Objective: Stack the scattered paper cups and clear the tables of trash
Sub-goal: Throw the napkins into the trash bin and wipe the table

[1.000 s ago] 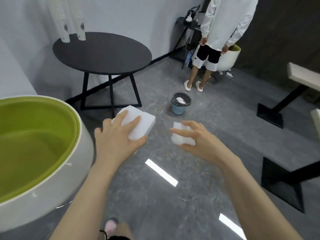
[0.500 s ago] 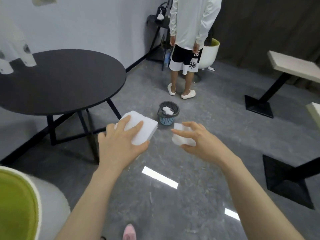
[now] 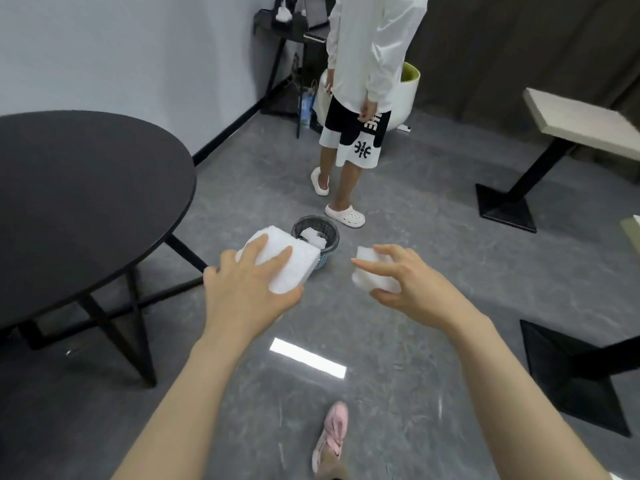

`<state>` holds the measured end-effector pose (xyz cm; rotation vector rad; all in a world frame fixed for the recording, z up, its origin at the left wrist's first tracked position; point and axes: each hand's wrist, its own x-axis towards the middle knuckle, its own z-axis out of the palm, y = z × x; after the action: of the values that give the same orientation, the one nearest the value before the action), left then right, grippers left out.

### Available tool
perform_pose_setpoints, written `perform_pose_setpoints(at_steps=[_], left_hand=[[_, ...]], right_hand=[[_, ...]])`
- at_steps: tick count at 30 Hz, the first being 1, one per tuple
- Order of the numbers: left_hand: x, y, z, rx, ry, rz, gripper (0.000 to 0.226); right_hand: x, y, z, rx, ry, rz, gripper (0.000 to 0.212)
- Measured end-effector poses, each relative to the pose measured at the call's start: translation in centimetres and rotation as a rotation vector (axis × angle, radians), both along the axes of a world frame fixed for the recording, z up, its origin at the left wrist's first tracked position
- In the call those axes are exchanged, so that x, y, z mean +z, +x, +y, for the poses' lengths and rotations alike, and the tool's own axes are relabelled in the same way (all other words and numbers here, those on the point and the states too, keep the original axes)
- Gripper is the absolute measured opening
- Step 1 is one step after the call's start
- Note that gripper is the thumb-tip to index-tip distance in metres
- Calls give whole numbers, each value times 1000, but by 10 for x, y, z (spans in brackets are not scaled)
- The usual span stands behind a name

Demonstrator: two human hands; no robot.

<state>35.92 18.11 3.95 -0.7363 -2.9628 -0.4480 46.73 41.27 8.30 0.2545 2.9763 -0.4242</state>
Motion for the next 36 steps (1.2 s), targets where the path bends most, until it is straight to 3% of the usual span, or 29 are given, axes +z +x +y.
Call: perform_pose_setpoints(at_steps=[12, 25, 30, 36], left_hand=[[-23, -130, 147, 177, -15, -88, 63], [-127, -354, 250, 332, -44, -152, 63], [-186, -448, 294, 361, -92, -170, 66], [-300, -508, 343, 373, -72, -175, 72]], right_hand=[[-21, -152, 180, 83, 3, -107, 52], [-138, -379, 297, 82, -68, -184, 57], [-216, -473, 326, 7, -157, -146, 68], [-361, -562, 343, 25, -161, -231, 71]])
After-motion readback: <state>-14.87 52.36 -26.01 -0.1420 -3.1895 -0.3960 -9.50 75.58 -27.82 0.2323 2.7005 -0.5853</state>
